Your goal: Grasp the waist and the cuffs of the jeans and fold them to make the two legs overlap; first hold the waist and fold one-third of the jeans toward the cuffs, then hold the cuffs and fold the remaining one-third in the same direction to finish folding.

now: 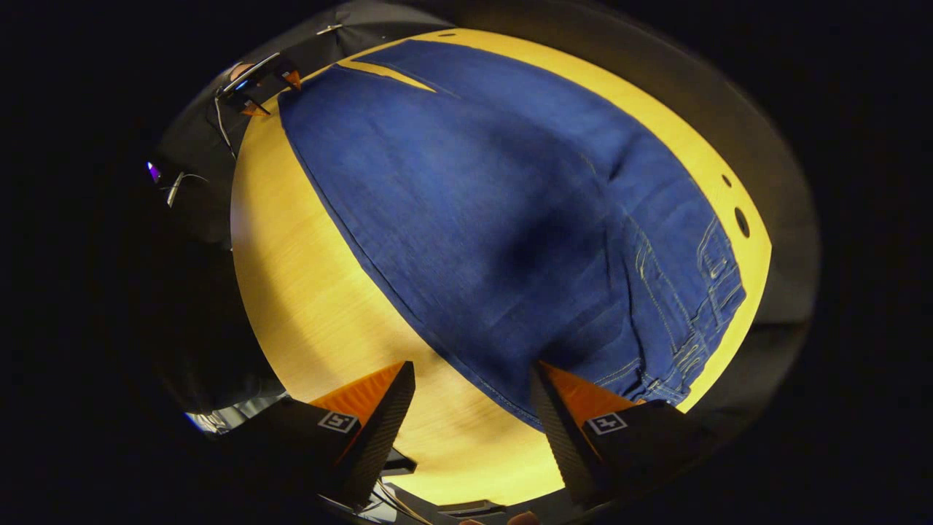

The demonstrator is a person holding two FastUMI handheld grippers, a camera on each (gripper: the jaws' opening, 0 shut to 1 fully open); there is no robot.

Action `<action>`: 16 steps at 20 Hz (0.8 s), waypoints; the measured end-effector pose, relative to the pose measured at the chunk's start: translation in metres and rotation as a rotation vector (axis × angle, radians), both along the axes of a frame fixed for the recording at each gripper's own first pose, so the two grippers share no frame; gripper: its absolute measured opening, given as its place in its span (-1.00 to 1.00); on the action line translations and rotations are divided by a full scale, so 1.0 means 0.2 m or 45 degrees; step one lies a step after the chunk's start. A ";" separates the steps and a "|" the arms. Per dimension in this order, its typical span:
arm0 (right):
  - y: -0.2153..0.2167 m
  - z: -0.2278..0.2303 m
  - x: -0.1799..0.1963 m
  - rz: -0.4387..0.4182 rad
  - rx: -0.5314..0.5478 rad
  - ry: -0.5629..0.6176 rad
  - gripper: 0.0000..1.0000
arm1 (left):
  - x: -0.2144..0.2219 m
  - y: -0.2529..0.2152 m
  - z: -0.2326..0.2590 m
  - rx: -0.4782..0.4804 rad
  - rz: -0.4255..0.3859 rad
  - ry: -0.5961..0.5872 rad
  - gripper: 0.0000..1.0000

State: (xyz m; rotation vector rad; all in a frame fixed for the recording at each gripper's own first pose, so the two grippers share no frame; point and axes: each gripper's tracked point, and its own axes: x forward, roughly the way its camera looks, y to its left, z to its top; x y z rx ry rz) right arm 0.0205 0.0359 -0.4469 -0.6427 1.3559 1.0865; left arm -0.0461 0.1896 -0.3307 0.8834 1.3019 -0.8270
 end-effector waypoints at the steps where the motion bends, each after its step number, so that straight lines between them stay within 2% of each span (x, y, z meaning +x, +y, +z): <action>1: -0.03 -0.03 0.01 -0.003 -0.014 0.010 0.94 | -0.01 0.01 0.03 -0.005 0.024 0.043 0.96; 2: -0.03 -0.03 0.02 -0.017 -0.016 0.026 0.82 | 0.02 -0.02 0.05 -0.025 0.040 0.033 0.95; 3: -0.01 -0.04 0.03 -0.045 0.000 0.040 0.92 | 0.02 -0.01 0.02 -0.015 0.067 0.044 0.92; 7: -0.02 -0.05 0.07 -0.110 -0.023 0.042 0.84 | 0.00 -0.03 0.00 -0.017 0.072 0.055 0.92; 8: -0.03 -0.06 0.09 -0.104 -0.048 0.006 0.69 | 0.00 -0.04 -0.01 -0.024 0.087 0.043 0.89; 9: -0.03 -0.06 0.10 -0.075 -0.065 -0.031 0.66 | 0.01 -0.04 -0.01 -0.036 0.112 0.033 0.86; 11: -0.04 -0.06 0.08 -0.039 -0.075 -0.047 0.49 | 0.03 -0.05 -0.01 -0.066 0.169 0.004 0.68; 12: -0.05 -0.06 0.09 -0.057 -0.076 -0.048 0.48 | 0.05 -0.04 0.00 -0.079 0.212 -0.015 0.41; 13: -0.05 -0.06 0.13 -0.090 -0.070 -0.065 0.32 | 0.06 -0.04 -0.02 -0.091 0.267 -0.040 0.27; 15: -0.03 -0.08 0.24 -0.214 -0.025 -0.148 -0.39 | 0.07 -0.08 -0.02 -0.126 0.335 -0.096 -0.41; 16: -0.04 -0.07 0.24 -0.244 -0.048 -0.138 -0.75 | 0.06 -0.08 -0.02 -0.122 0.327 -0.096 -0.74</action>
